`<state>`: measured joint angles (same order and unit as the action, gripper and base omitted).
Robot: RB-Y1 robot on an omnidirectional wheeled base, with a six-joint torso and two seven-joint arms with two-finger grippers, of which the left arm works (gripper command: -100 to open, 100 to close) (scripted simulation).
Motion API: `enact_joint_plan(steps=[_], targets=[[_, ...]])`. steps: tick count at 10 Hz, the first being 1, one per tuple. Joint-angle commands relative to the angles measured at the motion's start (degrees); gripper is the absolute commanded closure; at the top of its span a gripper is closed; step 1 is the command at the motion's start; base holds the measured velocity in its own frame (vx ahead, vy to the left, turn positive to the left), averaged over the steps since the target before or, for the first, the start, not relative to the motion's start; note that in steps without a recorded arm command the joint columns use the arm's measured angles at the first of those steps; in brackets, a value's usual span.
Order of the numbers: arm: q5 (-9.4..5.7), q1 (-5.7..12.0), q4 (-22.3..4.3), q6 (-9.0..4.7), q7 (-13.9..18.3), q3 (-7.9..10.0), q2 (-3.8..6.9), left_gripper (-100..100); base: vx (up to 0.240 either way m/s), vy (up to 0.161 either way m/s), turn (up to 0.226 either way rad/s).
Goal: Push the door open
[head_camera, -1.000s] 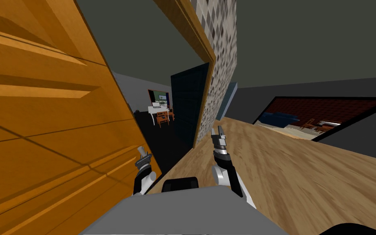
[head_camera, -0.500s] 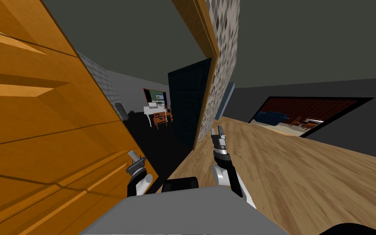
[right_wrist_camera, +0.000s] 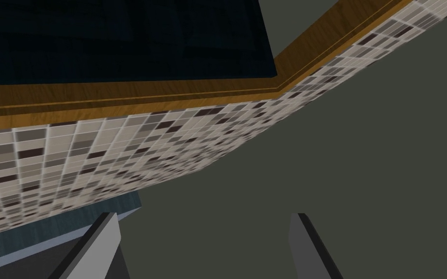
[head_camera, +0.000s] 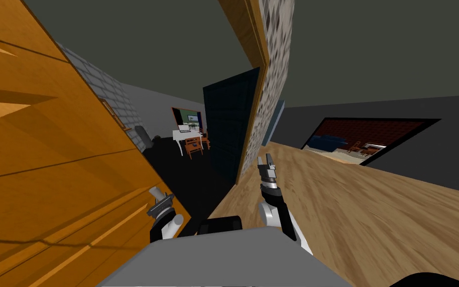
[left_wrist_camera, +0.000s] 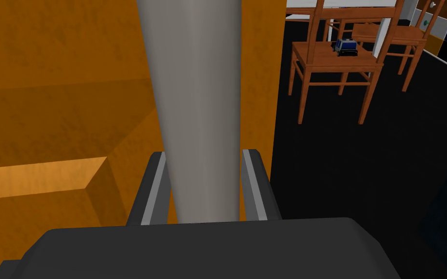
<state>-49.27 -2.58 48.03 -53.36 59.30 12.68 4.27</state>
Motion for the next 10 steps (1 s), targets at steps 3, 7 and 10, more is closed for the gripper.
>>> enact_joint_plan(steps=[3, 7, 10], targets=[[-1.69, -1.60, 1.8, -0.62, -1.2, 2.55, 0.31, 100, 0.093, 0.058, -0.052], [-3.50, -2.98, 2.8, -1.09, -2.0, 4.86, 0.04, 100, 0.098, 0.061, -0.055], [-4.39, -3.65, 3.7, -1.31, -2.3, 5.99, -0.17, 100, 0.029, 0.022, -0.026]])
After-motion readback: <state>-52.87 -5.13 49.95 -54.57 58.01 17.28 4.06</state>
